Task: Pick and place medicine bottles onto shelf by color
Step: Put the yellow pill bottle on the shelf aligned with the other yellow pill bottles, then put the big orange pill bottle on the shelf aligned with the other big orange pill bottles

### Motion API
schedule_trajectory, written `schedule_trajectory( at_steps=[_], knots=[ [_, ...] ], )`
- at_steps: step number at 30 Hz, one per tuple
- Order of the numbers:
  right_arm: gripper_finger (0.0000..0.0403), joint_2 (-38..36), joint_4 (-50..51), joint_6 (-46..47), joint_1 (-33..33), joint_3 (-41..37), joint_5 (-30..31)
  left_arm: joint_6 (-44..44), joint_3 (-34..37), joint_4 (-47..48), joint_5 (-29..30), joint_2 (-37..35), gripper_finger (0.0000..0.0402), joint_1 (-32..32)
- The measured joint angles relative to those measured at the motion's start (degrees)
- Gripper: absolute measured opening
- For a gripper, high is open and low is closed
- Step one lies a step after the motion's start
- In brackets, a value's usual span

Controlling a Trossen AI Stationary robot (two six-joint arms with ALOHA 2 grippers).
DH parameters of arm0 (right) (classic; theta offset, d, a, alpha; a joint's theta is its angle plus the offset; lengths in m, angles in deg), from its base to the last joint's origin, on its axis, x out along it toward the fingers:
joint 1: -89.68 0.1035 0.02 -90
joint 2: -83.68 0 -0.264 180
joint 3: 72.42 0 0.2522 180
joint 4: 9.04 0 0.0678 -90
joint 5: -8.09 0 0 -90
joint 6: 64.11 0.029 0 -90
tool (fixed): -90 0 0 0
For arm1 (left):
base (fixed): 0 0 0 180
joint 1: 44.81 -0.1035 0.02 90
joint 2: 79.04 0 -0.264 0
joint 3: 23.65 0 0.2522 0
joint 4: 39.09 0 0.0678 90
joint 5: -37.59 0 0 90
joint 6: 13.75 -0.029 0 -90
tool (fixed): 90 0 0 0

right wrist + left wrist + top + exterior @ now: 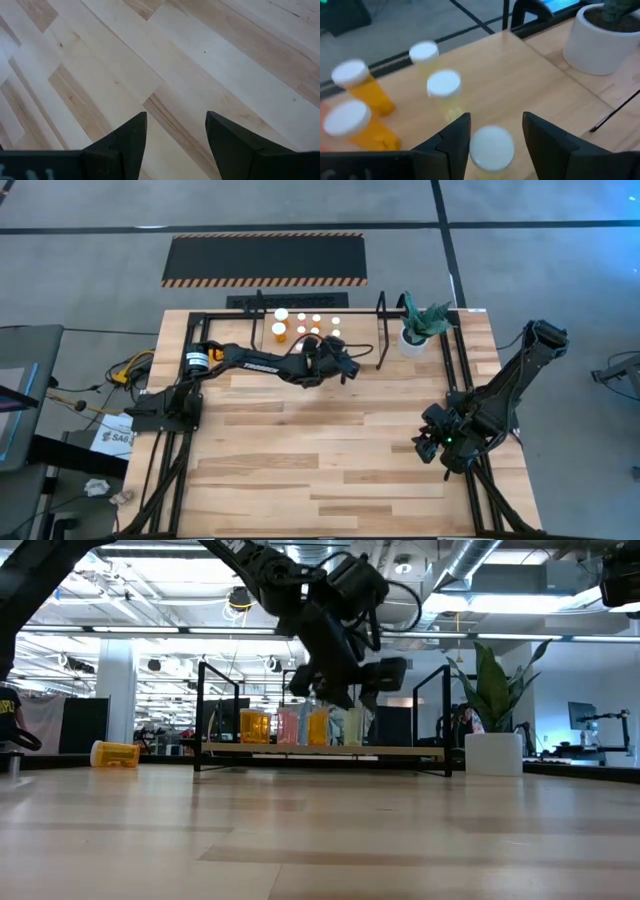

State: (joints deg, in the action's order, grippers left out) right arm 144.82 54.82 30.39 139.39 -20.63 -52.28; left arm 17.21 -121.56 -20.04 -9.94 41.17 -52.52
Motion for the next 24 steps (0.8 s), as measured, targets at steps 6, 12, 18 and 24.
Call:
schedule_trajectory(
  at_steps=[6,12,18,24],
  knots=[
    [0.0225,0.0,0.0,0.0,0.0,0.0,0.0,-5.1,-3.5,2.8,1.6,-1.9,0.0168,0.3],
    [0.0225,0.0,0.0,0.0,0.0,0.0,0.0,-11.3,-5.8,5.3,5.8,-5.3,0.0168,1.8],
    [0.0225,0.0,0.1,0.0,0.0,0.0,0.0,-12.8,-7.9,18.2,6.4,-14.9,0.0168,3.9],
    [0.0225,0.0,0.0,0.0,0.0,0.0,0.0,-0.3,-7.8,43.5,0.3,-27.2,0.0168,3.9]
  ],
)
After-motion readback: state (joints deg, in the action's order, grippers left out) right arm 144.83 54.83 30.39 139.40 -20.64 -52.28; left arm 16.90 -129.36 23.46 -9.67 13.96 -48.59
